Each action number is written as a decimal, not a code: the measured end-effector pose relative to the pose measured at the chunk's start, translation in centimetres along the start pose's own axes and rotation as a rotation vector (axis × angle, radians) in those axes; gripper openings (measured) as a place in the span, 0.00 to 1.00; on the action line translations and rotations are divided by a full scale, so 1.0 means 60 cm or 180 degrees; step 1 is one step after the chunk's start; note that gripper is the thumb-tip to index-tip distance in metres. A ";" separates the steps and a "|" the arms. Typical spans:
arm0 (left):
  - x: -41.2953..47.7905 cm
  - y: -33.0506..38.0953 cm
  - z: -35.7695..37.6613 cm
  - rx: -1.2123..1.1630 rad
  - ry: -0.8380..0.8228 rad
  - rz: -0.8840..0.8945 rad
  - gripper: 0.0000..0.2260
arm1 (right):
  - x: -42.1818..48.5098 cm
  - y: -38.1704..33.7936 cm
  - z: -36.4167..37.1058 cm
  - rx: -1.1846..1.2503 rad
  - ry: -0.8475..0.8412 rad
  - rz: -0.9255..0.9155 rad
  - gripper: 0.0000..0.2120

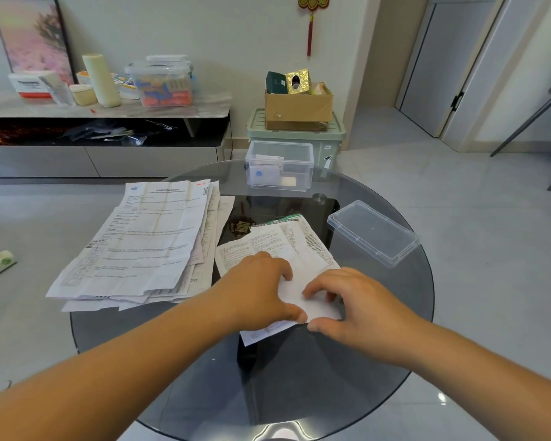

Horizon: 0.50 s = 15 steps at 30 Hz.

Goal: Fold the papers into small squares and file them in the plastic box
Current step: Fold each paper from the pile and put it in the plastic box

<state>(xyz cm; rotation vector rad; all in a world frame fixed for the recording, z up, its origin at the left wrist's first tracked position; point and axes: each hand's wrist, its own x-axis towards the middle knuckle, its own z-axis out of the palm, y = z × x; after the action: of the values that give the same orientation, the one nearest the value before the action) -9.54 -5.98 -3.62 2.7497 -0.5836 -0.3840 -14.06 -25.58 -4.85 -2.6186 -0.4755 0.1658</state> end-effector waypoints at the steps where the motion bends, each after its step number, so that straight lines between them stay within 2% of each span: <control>1: 0.004 0.003 -0.001 -0.0021 0.0021 -0.0044 0.28 | 0.000 -0.001 0.000 -0.0014 0.0017 0.0009 0.20; 5: 0.017 0.013 -0.003 -0.0186 0.0045 -0.0197 0.09 | -0.001 -0.006 -0.004 -0.0170 0.0049 0.0000 0.24; 10: 0.014 0.015 -0.010 -0.0609 0.0031 -0.0182 0.07 | -0.010 -0.008 -0.009 -0.0302 -0.0037 -0.0074 0.30; 13: 0.007 0.017 -0.012 -0.1282 -0.0199 -0.0366 0.03 | -0.015 -0.007 -0.008 -0.0407 -0.0063 -0.0093 0.32; 15: 0.002 0.016 -0.011 -0.1652 -0.0290 -0.0504 0.05 | -0.018 -0.007 -0.006 -0.0495 -0.0041 -0.0133 0.34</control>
<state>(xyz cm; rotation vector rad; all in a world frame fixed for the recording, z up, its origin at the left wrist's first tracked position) -9.53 -6.70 -2.70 2.2890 -0.2393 -0.6045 -15.16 -25.76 -4.31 -2.7579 -0.5679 0.1373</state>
